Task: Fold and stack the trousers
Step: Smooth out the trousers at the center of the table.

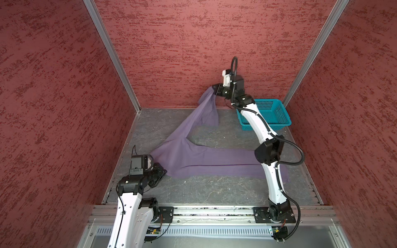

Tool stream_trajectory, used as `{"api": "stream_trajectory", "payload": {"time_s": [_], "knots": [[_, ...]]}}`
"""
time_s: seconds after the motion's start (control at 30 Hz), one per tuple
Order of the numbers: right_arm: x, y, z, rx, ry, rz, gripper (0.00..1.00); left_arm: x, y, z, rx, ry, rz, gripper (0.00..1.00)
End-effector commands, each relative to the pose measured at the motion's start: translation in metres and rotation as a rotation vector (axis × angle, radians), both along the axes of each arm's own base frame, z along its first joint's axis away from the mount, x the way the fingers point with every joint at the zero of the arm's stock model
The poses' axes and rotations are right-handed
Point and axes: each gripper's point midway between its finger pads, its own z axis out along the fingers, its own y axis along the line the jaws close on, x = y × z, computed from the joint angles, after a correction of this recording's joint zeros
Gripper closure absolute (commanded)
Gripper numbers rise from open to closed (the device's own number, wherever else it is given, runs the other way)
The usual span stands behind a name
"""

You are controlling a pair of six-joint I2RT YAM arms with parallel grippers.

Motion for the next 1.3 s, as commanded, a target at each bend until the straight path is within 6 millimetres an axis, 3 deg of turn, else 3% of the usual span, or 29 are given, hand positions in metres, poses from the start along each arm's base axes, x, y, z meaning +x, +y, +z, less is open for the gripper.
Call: {"api": "stream_trajectory", "payload": {"time_s": [0.0,0.07,0.13,0.3,0.37,0.5,0.63,0.8,0.87,0.93,1.03,1.17,1.27], "knots": [[-0.032,-0.035,0.083,0.074,-0.164,-0.113,1.0,-0.006,-0.008,-0.018,-0.01,0.047,0.032,1.0],[-0.049,-0.035,0.079,0.084,-0.154,-0.088,1.0,-0.011,-0.018,-0.032,-0.015,0.078,0.009,1.0],[-0.069,-0.036,0.059,0.08,-0.132,-0.062,1.0,-0.015,-0.027,-0.047,-0.013,0.11,-0.009,1.0],[-0.115,-0.063,-0.02,0.069,-0.016,-0.126,1.0,-0.012,-0.049,-0.064,-0.005,0.142,-0.074,0.63],[-0.134,-0.079,-0.056,0.043,0.046,-0.174,1.0,-0.005,-0.062,-0.064,-0.024,0.134,-0.117,0.55],[-0.177,-0.121,-0.1,-0.023,0.116,-0.313,1.0,0.014,-0.087,-0.05,-0.041,0.117,-0.213,0.34],[-0.205,-0.16,-0.114,-0.099,0.135,-0.453,1.0,0.048,-0.092,-0.007,0.032,0.016,-0.255,0.24],[-0.23,-0.194,-0.115,-0.145,0.123,-0.572,1.0,0.11,-0.081,0.058,0.182,-0.162,-0.235,0.07],[-0.237,-0.203,-0.12,-0.162,0.132,-0.596,1.0,0.135,-0.083,0.072,0.204,-0.2,-0.24,0.01],[-0.243,-0.212,-0.124,-0.183,0.141,-0.625,1.0,0.157,-0.086,0.082,0.235,-0.228,-0.243,0.01],[-0.253,-0.224,-0.127,-0.208,0.143,-0.656,1.0,0.186,-0.092,0.074,0.288,-0.223,-0.266,0.01],[-0.26,-0.23,-0.133,-0.222,0.155,-0.664,1.0,0.215,-0.103,0.035,0.304,-0.123,-0.32,0.0],[-0.261,-0.231,-0.14,-0.233,0.169,-0.661,1.0,0.225,-0.109,0.003,0.31,-0.033,-0.355,0.0]]}}
